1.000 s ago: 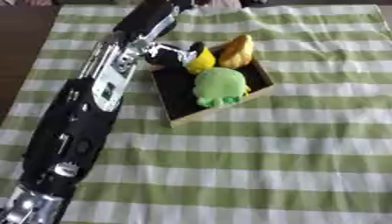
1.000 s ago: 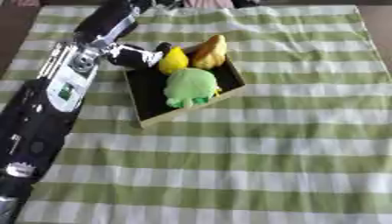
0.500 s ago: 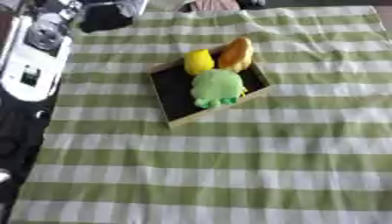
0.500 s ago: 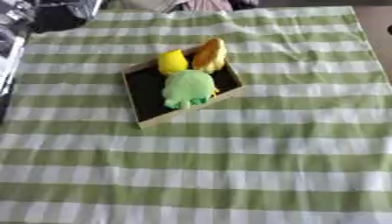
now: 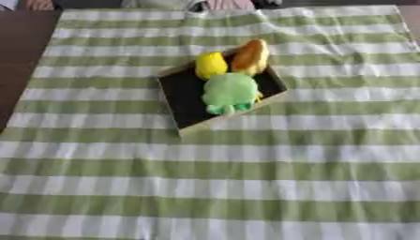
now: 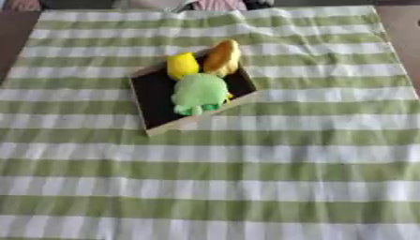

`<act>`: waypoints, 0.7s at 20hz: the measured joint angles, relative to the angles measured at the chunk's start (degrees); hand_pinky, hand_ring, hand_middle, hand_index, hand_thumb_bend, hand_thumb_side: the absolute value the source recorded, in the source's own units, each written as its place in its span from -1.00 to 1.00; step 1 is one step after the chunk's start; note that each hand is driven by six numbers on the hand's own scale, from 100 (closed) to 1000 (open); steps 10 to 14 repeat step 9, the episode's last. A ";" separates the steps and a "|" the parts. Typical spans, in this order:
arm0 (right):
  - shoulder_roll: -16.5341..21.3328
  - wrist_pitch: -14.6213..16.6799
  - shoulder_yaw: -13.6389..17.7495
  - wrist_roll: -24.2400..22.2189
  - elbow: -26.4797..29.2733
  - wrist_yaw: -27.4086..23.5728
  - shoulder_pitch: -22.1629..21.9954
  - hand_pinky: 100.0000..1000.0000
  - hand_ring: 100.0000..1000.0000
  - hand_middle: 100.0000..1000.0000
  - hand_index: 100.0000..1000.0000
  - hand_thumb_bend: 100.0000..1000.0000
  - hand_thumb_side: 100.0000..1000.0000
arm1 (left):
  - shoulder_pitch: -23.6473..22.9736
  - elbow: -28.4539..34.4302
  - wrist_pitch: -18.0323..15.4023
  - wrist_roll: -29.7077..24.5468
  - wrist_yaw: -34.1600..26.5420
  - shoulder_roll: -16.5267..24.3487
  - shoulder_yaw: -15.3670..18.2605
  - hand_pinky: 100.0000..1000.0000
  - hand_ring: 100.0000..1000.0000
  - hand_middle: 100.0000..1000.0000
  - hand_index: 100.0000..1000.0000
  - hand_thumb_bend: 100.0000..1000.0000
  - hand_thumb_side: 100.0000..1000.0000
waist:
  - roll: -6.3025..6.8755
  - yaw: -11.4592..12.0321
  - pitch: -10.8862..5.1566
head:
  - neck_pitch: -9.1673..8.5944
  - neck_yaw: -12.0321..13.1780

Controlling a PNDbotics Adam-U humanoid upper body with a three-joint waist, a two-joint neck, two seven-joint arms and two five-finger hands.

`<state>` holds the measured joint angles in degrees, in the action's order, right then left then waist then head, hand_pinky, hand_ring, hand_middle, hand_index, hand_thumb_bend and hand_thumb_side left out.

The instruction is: Pick up objects on the table and place them in the box.

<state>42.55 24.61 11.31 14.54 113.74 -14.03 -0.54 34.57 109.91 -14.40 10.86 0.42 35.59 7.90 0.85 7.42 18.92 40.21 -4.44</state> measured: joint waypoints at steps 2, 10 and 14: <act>-0.29 1.20 0.12 0.70 0.00 0.49 -0.07 0.90 0.52 0.29 0.57 -1.00 -0.18 | -3.95 2.13 -1.13 4.59 -1.15 0.29 1.95 0.43 0.45 0.28 0.57 -1.00 -0.65 | -0.41 -0.01 0.13 | -0.03 0.28; -2.65 5.73 0.10 4.14 0.00 2.18 -1.08 0.89 0.52 0.28 0.56 -1.00 -0.15 | -16.42 3.59 -9.28 16.69 -0.25 -0.96 7.79 0.42 0.45 0.27 0.58 -1.00 -0.51 | -1.35 -0.06 0.91 | -0.53 0.79; -2.65 5.73 0.10 4.14 0.00 2.18 -1.08 0.89 0.52 0.28 0.56 -1.00 -0.15 | -16.42 3.59 -9.28 16.69 -0.25 -0.96 7.79 0.42 0.45 0.27 0.58 -1.00 -0.51 | -1.35 -0.06 0.91 | -0.53 0.79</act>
